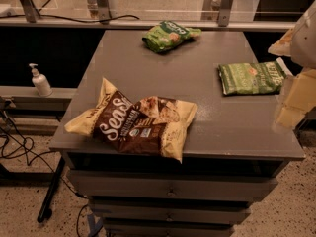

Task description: Move brown chip bag near green rice chip bag

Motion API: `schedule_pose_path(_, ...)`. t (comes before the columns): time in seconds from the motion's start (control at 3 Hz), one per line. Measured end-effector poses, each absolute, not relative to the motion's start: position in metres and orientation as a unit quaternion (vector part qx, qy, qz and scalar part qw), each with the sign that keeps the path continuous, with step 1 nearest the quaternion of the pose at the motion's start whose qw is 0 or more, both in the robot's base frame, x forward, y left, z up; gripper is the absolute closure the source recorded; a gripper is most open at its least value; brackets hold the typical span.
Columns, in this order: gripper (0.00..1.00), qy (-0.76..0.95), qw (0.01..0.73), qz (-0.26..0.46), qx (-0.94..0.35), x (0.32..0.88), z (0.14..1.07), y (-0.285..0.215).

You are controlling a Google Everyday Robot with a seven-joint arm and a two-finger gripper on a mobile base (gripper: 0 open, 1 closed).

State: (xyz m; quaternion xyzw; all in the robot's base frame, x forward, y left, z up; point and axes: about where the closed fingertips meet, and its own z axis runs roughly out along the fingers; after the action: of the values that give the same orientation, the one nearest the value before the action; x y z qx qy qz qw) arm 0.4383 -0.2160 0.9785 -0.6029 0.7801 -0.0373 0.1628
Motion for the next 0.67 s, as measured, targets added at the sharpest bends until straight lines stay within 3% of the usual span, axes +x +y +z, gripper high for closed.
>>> schedule_pose_path(0.67, 0.00, 0.777, 0.170, -0.032, -0.605, 0.4407, 0.9779, -0.2119)
